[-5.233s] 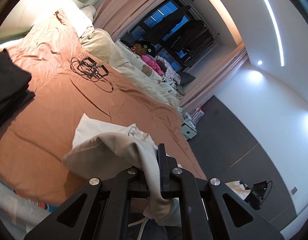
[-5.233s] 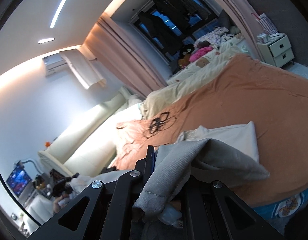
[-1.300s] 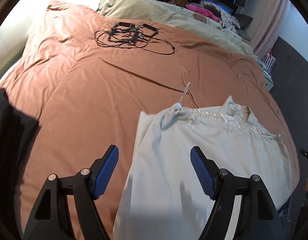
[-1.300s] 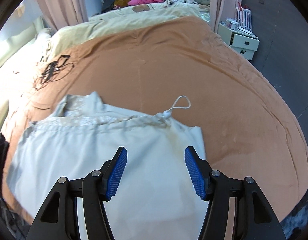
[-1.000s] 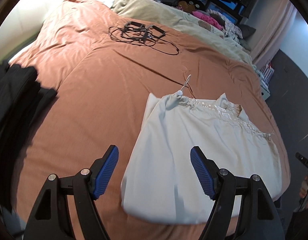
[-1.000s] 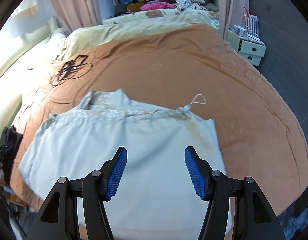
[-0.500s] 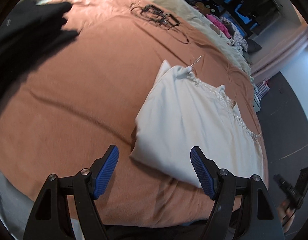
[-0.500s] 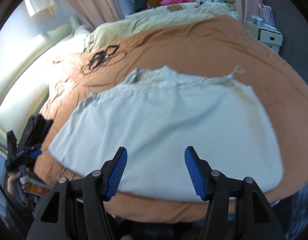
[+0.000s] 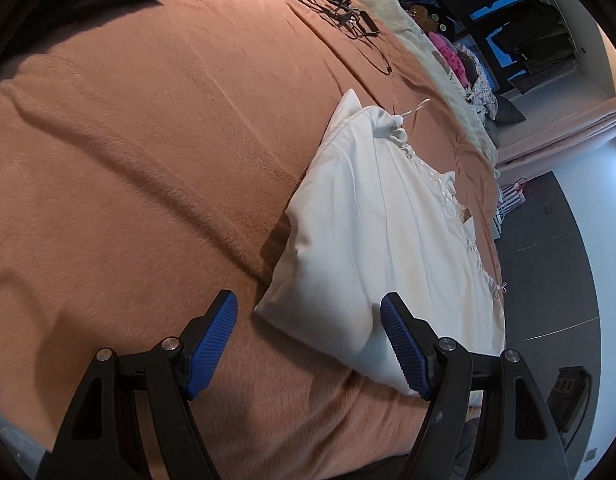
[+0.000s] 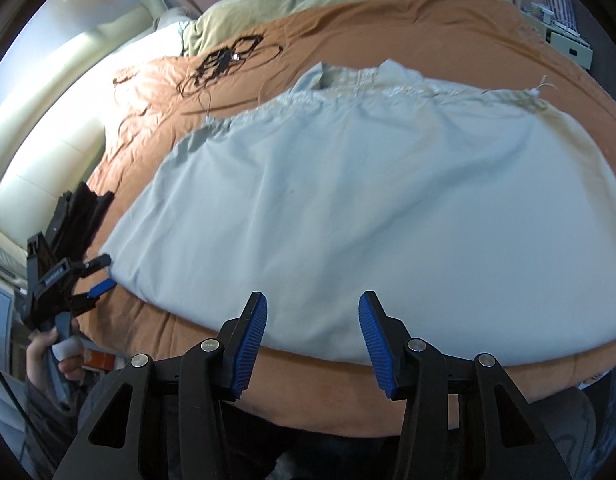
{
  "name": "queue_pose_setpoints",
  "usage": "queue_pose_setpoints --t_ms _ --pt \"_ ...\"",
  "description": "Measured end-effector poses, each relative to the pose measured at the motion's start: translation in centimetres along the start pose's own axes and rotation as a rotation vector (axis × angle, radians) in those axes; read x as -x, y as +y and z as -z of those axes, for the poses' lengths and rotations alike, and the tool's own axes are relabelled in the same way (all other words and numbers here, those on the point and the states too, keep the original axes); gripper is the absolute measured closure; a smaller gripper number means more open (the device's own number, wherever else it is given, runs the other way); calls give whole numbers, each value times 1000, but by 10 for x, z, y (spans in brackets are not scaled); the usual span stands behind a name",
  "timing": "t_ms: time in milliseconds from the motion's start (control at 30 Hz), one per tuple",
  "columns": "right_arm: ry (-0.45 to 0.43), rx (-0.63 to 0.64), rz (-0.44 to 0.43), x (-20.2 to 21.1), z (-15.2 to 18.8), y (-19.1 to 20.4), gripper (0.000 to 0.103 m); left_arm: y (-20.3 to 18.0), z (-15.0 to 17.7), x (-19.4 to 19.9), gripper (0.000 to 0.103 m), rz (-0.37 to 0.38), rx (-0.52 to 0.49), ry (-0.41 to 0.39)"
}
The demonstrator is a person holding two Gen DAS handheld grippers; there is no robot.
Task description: Fold large clothes
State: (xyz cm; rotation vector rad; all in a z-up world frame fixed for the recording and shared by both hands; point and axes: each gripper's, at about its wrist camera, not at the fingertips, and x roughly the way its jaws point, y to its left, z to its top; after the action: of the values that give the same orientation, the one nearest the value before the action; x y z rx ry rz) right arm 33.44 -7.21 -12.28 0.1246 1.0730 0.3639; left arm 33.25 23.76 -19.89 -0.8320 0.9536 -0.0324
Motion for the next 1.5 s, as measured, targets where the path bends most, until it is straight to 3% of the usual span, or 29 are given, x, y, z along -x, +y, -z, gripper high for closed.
queue_pose_setpoints --t_ms 167,267,400,533,1400,1500 --pt "60 -5 59 -34 0 1 58 -6 -7 -15 29 -11 -32 9" --pt "76 0 95 -50 -6 1 68 -3 -5 -14 44 -20 -40 7" --pt "81 8 150 -68 -23 -2 89 3 -3 -11 56 -21 -5 8" --pt "88 -4 150 -80 -44 -10 97 8 1 -9 66 4 47 9" --pt "75 -22 178 -153 -179 -44 101 3 1 -20 68 -53 109 1" --pt "77 -29 162 -156 -192 -46 101 1 0 -20 78 -39 114 7"
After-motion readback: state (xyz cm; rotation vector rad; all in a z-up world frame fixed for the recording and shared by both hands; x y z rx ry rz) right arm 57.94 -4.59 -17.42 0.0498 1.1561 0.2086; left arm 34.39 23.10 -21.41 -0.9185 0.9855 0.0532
